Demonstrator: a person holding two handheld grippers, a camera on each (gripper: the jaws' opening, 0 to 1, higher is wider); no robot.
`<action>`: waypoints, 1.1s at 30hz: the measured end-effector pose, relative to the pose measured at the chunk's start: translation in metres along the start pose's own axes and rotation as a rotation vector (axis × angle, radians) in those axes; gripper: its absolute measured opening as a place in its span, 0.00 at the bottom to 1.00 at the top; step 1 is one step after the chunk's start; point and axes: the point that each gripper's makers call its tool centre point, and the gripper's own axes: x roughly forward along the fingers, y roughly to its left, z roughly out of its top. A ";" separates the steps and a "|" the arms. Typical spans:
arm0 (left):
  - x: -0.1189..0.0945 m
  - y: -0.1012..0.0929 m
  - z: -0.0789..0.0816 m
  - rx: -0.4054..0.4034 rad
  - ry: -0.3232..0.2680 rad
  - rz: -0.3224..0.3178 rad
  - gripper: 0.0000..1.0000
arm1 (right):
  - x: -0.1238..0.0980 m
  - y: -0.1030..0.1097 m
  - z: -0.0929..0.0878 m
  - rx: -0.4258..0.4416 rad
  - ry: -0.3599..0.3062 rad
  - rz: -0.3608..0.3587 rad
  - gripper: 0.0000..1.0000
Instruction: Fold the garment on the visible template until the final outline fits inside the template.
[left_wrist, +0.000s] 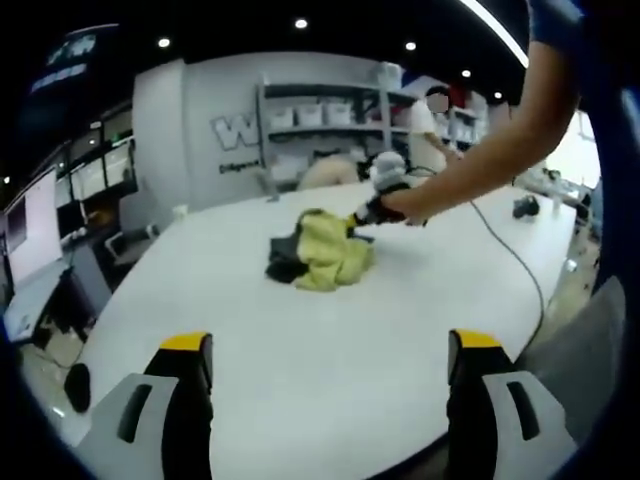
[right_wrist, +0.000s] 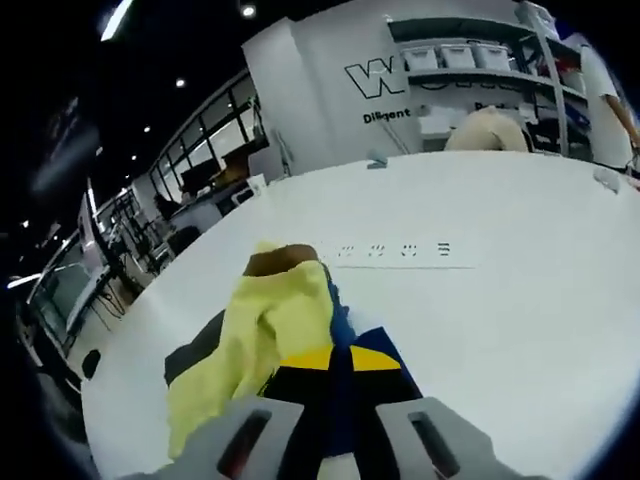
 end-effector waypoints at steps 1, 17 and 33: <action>0.000 0.000 0.000 0.001 0.000 0.000 0.97 | -0.001 0.001 0.003 0.002 -0.012 0.007 0.00; 0.000 -0.004 0.001 0.008 -0.003 -0.022 0.93 | -0.091 0.053 0.040 -0.253 -0.198 0.137 0.00; 0.068 0.007 0.066 -0.095 -0.177 -0.168 0.76 | -0.186 0.067 -0.006 -0.338 -0.202 0.182 0.00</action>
